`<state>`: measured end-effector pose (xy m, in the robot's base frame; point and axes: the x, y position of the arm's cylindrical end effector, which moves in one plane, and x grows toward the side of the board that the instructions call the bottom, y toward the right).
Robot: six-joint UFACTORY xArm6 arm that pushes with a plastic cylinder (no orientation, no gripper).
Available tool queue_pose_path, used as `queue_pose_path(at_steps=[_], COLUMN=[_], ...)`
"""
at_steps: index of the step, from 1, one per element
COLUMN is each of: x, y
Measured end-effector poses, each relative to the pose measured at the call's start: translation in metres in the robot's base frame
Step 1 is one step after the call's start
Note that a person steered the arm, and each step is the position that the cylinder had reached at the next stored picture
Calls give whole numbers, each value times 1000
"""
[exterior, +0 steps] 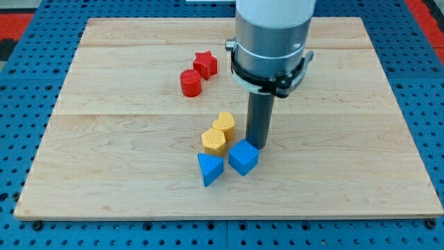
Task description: Point your arm to yellow heart
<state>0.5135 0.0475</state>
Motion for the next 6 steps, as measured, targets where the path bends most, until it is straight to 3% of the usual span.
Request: queue_pose_path(at_steps=[1,4,6], x=[9,-81,-81], y=[0,6,-62])
